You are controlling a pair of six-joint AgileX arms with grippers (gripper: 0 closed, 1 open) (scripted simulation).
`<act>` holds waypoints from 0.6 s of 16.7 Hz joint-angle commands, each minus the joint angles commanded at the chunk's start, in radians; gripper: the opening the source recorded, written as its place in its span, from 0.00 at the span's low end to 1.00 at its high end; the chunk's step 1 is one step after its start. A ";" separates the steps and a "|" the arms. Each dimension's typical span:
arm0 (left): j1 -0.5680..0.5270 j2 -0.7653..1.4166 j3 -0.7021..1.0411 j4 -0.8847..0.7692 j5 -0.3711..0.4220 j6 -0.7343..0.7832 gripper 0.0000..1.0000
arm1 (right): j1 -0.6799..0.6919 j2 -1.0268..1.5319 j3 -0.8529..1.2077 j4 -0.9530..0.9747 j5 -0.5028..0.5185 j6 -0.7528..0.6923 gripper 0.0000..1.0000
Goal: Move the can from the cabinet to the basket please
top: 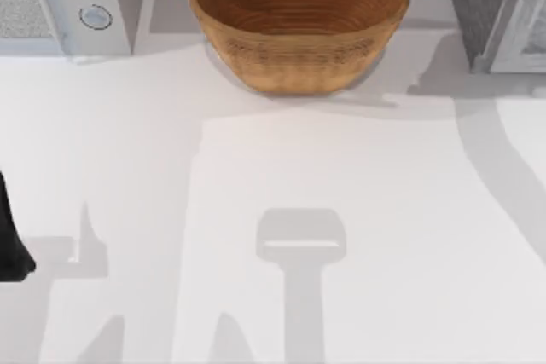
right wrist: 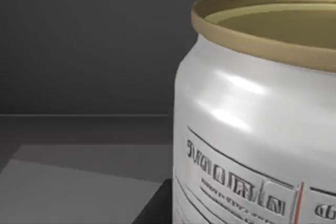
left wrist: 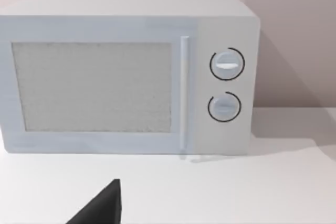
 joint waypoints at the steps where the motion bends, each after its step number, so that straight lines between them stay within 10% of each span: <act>1: 0.000 0.000 0.000 0.000 0.000 0.000 1.00 | -0.019 -0.060 -0.095 0.028 -0.018 -0.001 0.00; 10: 0.000 0.000 0.000 0.000 0.000 0.000 1.00 | -0.217 -0.708 -1.170 0.327 -0.223 -0.010 0.00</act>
